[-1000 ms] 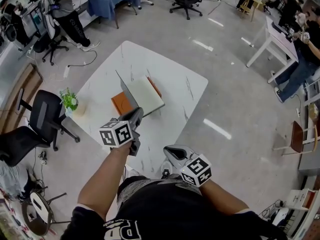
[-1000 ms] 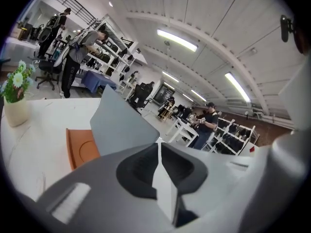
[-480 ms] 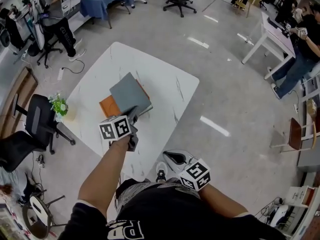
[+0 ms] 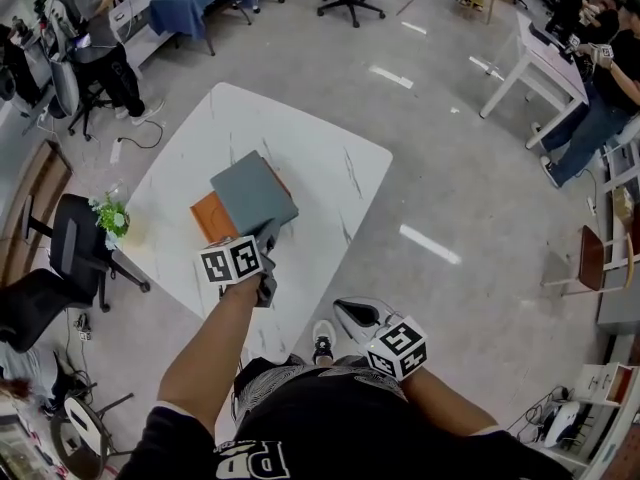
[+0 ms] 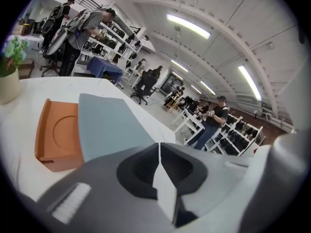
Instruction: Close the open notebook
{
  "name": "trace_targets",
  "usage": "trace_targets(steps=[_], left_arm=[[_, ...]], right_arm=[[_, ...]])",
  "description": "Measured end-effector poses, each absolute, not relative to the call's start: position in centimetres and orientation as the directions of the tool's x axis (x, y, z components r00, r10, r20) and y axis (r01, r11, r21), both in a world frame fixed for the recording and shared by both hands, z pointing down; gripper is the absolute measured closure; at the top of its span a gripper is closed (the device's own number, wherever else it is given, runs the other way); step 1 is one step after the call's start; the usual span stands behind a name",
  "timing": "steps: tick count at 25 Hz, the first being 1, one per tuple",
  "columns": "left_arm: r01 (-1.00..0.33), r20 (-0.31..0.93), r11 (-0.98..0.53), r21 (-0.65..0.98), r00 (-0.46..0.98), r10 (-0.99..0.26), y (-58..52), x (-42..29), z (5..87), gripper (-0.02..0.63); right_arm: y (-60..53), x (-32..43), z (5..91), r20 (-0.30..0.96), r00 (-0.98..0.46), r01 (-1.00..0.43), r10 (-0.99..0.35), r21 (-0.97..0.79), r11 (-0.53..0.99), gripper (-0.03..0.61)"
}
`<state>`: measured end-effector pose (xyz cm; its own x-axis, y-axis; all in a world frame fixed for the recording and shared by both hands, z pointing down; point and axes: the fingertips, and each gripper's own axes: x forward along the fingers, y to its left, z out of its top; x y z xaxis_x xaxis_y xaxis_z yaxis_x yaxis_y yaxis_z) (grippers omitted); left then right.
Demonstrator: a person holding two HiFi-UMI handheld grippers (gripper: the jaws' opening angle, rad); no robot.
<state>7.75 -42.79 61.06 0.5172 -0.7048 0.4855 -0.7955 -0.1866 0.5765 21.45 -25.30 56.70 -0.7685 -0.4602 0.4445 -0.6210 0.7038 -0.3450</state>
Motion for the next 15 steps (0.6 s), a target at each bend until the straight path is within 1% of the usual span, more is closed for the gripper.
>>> trace_targets(steps=[6,15], left_arm=[[-0.794,0.463,-0.267,0.546,0.551,-0.694,-40.5,7.5,58.5,0.553],[-0.829,0.492,-0.351,0.435,0.546,-0.679,-34.3,3.1,55.7,0.557]], right_arm=[[-26.4,19.6,55.7,0.422,-0.779,-0.608,-0.463,-0.331,0.722,0.578],[-26.4,13.6,53.8,0.393,-0.800,-0.578,-0.453,-0.305,0.757,0.578]])
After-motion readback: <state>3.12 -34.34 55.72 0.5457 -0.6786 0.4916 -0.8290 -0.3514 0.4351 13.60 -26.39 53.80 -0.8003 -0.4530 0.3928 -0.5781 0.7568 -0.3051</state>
